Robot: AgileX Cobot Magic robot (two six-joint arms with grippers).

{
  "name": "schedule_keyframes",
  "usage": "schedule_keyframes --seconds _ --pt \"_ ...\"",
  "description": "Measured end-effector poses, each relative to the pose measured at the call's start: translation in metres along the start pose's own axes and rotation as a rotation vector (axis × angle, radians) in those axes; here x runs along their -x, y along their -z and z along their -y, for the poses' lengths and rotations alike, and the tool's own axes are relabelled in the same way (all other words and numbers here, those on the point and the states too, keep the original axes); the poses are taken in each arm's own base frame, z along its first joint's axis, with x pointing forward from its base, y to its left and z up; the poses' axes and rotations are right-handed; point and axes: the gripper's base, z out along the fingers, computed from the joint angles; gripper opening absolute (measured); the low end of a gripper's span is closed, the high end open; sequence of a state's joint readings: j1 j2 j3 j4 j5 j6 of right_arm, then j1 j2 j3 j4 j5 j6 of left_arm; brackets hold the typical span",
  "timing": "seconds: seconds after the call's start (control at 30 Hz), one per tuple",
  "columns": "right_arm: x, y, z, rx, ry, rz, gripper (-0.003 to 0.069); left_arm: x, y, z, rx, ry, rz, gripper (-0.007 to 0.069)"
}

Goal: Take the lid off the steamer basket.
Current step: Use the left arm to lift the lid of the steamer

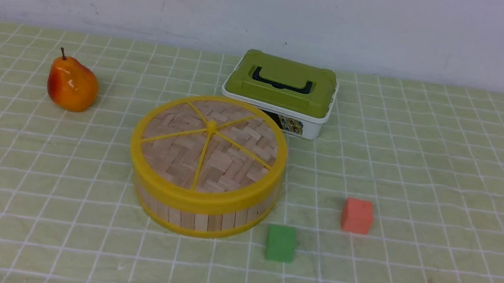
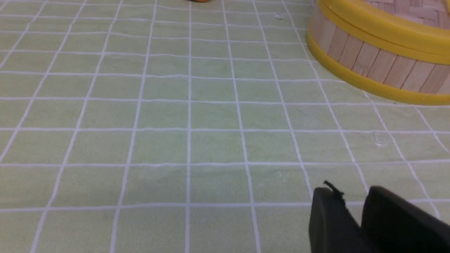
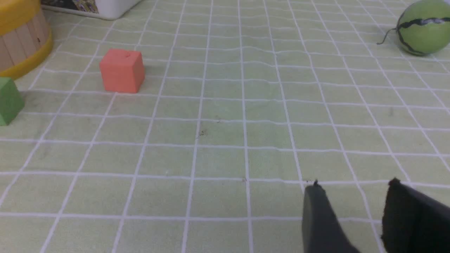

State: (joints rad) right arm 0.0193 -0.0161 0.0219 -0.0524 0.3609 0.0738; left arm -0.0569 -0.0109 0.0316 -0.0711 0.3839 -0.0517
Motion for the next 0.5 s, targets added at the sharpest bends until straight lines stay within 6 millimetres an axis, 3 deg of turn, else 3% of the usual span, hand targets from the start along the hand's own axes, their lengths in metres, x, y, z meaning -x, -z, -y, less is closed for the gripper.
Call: schedule_keyframes --seconds 0.5 --pt "0.0000 0.0000 0.0000 0.000 0.000 0.000 0.0241 0.0000 0.0000 0.0000 0.000 0.000 0.000 0.0155"
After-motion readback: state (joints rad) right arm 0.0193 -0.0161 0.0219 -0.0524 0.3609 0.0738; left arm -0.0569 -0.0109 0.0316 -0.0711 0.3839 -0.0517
